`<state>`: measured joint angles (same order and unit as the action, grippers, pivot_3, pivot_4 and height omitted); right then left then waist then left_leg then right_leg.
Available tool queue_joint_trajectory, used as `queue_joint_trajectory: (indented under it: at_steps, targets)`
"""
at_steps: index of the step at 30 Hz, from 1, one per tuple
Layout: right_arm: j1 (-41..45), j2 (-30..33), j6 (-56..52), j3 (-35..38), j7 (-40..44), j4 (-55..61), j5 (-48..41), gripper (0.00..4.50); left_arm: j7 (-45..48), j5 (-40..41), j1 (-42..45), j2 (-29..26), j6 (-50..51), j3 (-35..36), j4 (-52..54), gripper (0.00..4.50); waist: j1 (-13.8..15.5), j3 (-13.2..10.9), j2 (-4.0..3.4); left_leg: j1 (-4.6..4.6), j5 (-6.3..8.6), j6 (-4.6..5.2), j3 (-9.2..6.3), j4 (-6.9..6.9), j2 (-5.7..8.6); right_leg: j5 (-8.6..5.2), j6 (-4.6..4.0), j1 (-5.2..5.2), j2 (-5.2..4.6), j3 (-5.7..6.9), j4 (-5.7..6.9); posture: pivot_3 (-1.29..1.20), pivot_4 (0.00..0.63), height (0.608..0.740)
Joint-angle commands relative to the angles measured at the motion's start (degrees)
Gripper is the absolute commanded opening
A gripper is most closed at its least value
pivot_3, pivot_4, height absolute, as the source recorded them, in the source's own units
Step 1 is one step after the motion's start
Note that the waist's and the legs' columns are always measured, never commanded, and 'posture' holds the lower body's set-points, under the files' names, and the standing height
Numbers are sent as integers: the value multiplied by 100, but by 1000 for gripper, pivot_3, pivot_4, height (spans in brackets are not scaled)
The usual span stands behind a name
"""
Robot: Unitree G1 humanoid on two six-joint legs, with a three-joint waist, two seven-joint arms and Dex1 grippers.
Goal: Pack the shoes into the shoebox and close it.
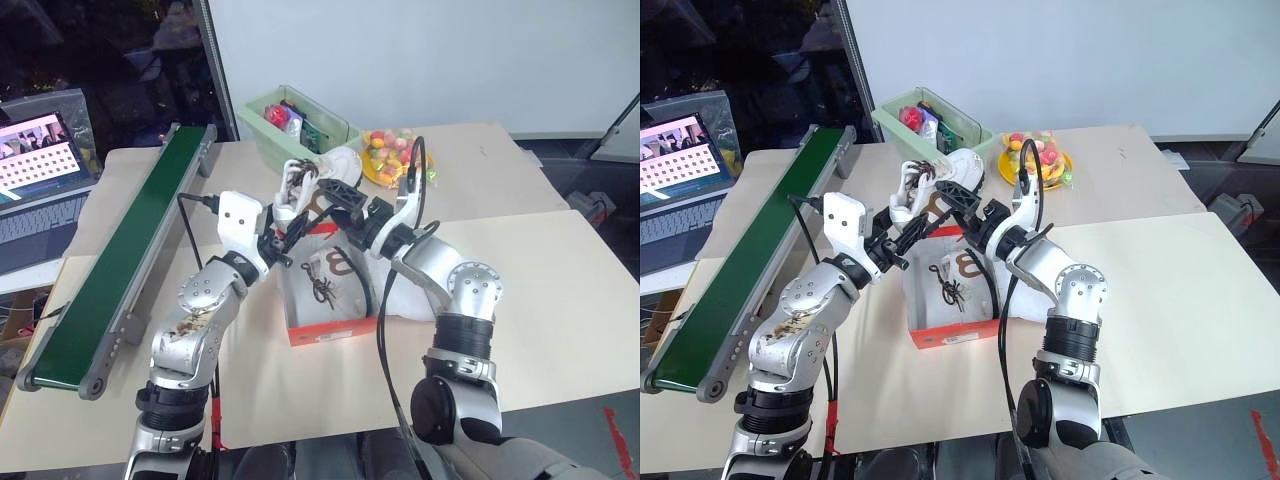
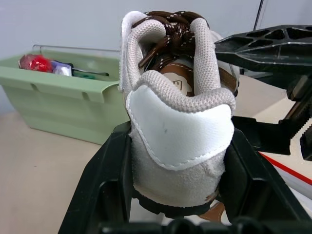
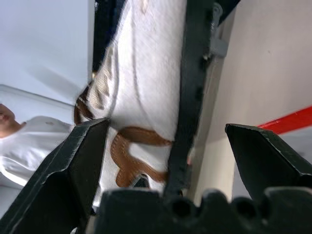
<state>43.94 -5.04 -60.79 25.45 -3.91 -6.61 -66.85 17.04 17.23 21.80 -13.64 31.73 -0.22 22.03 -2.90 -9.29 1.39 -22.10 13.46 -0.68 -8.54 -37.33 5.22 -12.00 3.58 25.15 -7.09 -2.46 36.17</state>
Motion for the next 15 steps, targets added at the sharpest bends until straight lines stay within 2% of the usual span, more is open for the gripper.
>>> queue_joint_trajectory:
  at_steps: [1, 7, 9, 10, 15]
  targets:
    - [289, -190, 205, -126, -43, 147, -256, 3043, 102, 89, 123, -29, -40, -32, 287, 2097, 1, 0, 0, 0, 0, 0, 0, 0, 0, 0, 0, 0, 0, 0, 0, 0, 150, 740]
    - [282, -183, 281, -252, -49, 186, -417, 1012, 86, 85, 121, -24, -43, -22, 302, 2097, 10, 0, 0, 0, 0, 0, 0, 0, 0, 0, 0, 0, 0, 0, 0, 0, 150, 740]
    - [291, -193, 300, -272, -49, 178, -469, 484, 83, 88, 116, -21, -41, -19, 305, 2097, 9, 0, 0, 0, 0, 0, 0, 0, 0, 0, 0, 0, 0, 0, 0, 0, 150, 740]
    - [301, -200, 311, -277, -55, 170, -503, 341, 83, 89, 120, -19, -40, -15, 300, 2097, 11, 0, 0, 0, 0, 0, 0, 0, 0, 0, 0, 0, 0, 0, 0, 0, 150, 740]
    - [325, -220, 320, -354, -87, 296, -706, 333, 109, 41, 106, -70, -39, -44, 288, 2097, 11, 0, 0, 0, 0, 0, 0, 0, 0, 0, 0, -1, 0, 0, 0, 0, 150, 740]
